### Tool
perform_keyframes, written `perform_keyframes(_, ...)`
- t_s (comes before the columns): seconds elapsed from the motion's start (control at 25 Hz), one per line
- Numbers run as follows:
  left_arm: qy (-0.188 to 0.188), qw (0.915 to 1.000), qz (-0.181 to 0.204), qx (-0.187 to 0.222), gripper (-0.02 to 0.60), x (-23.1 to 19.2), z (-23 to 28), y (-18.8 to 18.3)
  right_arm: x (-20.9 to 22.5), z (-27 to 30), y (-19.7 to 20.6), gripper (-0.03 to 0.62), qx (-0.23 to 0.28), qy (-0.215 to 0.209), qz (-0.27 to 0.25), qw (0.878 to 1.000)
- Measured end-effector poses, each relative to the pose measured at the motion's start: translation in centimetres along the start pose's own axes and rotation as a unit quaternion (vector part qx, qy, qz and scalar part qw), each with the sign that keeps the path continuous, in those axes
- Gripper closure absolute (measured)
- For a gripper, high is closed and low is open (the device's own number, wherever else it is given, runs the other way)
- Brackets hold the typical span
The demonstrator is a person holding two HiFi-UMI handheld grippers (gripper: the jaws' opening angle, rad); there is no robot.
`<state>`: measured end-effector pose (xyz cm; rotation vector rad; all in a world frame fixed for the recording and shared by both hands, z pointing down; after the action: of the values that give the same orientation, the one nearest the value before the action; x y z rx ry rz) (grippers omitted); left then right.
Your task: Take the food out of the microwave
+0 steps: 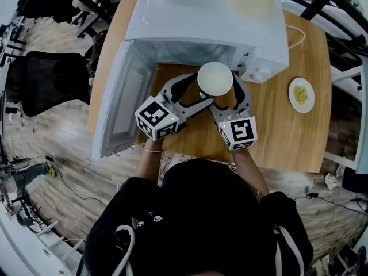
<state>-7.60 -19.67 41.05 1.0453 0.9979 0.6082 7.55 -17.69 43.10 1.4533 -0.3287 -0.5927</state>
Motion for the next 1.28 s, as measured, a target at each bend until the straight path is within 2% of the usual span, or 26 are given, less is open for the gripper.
perform_keyframes(0.24, 0.025, 0.9994, 0.023, 0.000, 0.268, 3.3, 0.8, 0.2, 0.8, -3.7, -0.2, 0.163, 0.021, 0.001, 0.000, 1.000)
perform_keyframes(0.4, 0.059, 0.9979, 0.027, -0.008, 0.268, 4.8, 1.8, 0.4, 1.3, -6.1, -0.2, 0.163, 0.020, 0.018, -0.002, 1.000)
perform_keyframes(0.68, 0.136, 0.9897, 0.038, -0.026, 0.268, 7.2, 4.3, -0.4, 2.4, -10.2, -1.3, 0.163, 0.003, 0.082, -0.009, 0.997)
perform_keyframes(0.88, 0.177, 0.9822, 0.052, -0.035, 0.268, 8.7, 5.3, -0.7, 2.2, -12.4, -1.8, 0.163, -0.001, 0.126, -0.009, 0.992)
perform_keyframes(1.08, 0.198, 0.9777, 0.059, -0.037, 0.268, 10.0, 5.1, -0.9, 1.5, -13.9, -2.4, 0.163, 0.000, 0.147, -0.008, 0.989)
perform_keyframes(1.28, 0.209, 0.9755, 0.062, -0.031, 0.268, 10.8, 3.9, -1.2, 0.4, -14.6, -3.4, 0.161, 0.000, 0.148, -0.014, 0.989)
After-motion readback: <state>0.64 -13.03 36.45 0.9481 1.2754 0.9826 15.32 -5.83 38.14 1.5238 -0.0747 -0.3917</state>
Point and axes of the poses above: the fingertips, and each gripper's own axes: z forward along the fingers, x to its right, y out of its underside, the point moved 9 cm from there along -z, backward along the fingers, and after that the axes turned 9 degrees about -z, right-handed, at the moved point
